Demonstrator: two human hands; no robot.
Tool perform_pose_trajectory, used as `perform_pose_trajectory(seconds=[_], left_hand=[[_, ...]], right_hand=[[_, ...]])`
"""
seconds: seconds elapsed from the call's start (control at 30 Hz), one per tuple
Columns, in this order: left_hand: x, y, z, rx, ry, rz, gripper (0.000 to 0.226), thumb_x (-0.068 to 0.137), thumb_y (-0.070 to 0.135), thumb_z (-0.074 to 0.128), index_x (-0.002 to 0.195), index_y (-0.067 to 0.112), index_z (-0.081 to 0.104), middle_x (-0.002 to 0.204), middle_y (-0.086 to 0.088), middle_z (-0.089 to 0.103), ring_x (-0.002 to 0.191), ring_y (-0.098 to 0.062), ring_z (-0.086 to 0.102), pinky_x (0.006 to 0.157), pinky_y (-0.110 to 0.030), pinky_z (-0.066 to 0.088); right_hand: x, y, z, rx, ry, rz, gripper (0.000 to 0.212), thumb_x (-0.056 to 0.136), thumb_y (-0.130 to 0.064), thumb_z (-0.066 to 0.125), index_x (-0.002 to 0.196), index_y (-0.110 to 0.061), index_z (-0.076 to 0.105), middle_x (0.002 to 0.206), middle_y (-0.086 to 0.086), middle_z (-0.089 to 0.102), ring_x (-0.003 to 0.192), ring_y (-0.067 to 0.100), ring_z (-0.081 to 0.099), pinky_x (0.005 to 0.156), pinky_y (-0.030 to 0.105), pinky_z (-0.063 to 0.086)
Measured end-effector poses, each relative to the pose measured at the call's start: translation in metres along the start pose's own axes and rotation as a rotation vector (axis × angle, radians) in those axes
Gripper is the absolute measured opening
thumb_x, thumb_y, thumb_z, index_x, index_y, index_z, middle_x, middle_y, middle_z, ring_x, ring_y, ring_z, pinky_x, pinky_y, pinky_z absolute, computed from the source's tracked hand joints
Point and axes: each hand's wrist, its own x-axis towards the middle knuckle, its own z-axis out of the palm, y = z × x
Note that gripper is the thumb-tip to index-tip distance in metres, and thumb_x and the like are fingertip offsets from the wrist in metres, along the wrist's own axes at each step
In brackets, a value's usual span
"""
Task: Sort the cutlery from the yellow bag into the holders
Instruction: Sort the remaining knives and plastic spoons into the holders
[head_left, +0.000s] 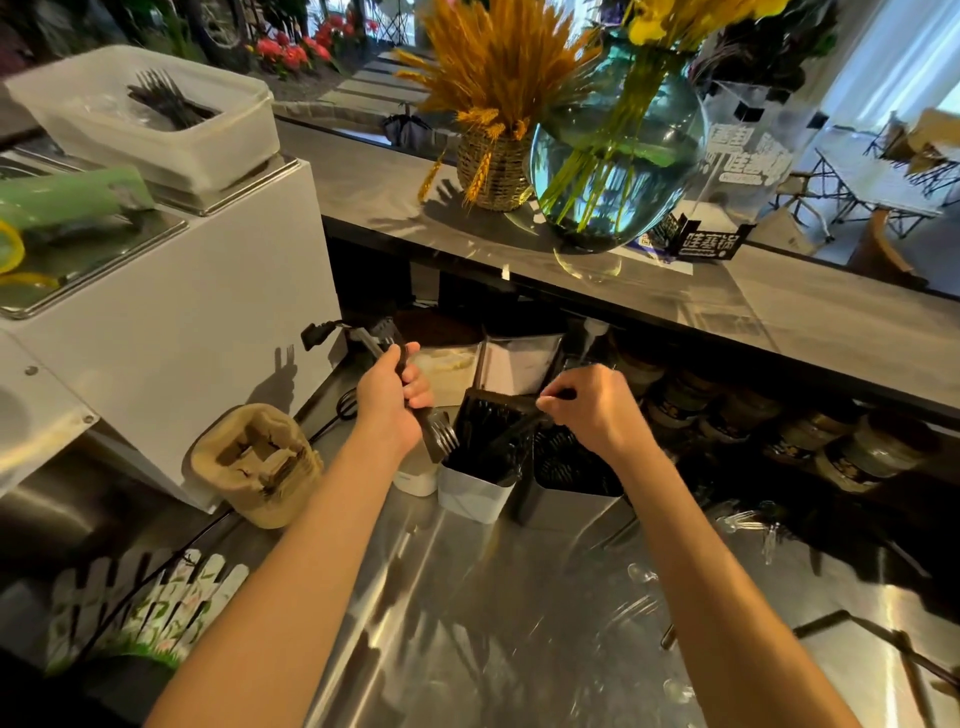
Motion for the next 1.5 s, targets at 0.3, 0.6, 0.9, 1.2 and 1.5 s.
perform_pose_trajectory(seconds=[0.3,0.6,0.9,1.2,1.5], left_hand=[[0.004,0.001,-0.005,-0.008,-0.023,-0.005,0.027,0.106,0.028,0.042,0.094,0.013,0.060,0.052,0.006,0.039,0.036,-0.004,0.030,0.032,-0.018,0.024],[-0.001,-0.001,0.004,-0.021,-0.117,0.006,0.024,0.104,0.023,0.038,0.104,0.008,0.056,0.061,0.001,0.044,0.043,-0.007,0.033,0.037,-0.018,0.027],[-0.014,-0.004,0.016,-0.081,-0.195,0.103,0.022,0.107,0.008,0.037,0.118,0.005,0.055,0.095,-0.013,0.069,0.082,-0.020,0.074,0.071,-0.031,0.060],[-0.023,-0.027,0.031,-0.116,-0.258,0.140,0.022,0.107,0.006,0.033,0.125,0.006,0.046,0.111,-0.018,0.065,0.098,-0.026,0.073,0.087,-0.038,0.056],[-0.023,-0.041,0.038,0.011,-0.279,0.089,0.039,0.109,0.033,0.031,0.131,0.011,0.055,0.127,-0.012,0.067,0.111,-0.023,0.065,0.093,-0.036,0.050]], right_hand=[[0.016,-0.019,0.028,-0.106,-0.153,0.033,0.020,0.089,-0.013,0.073,0.109,-0.009,0.073,0.100,0.008,0.073,0.076,0.012,0.065,0.063,0.018,0.051],[0.025,-0.035,0.020,-0.023,-0.097,-0.024,0.030,0.091,0.000,0.061,0.119,-0.005,0.071,0.110,0.011,0.072,0.092,0.020,0.069,0.081,0.028,0.058],[0.012,-0.040,0.060,0.348,0.077,0.097,0.035,0.106,-0.023,0.041,0.094,-0.006,0.070,0.099,0.014,0.070,0.096,0.028,0.063,0.085,0.038,0.048],[-0.003,-0.046,0.050,1.185,-0.015,0.326,0.022,0.101,-0.018,0.058,0.093,-0.001,0.069,0.071,0.008,0.059,0.054,0.011,0.053,0.049,0.019,0.044],[-0.020,-0.009,0.028,1.234,0.387,0.474,0.023,0.100,-0.017,0.061,0.080,-0.010,0.070,0.063,-0.005,0.063,0.055,0.004,0.054,0.052,0.017,0.043]])
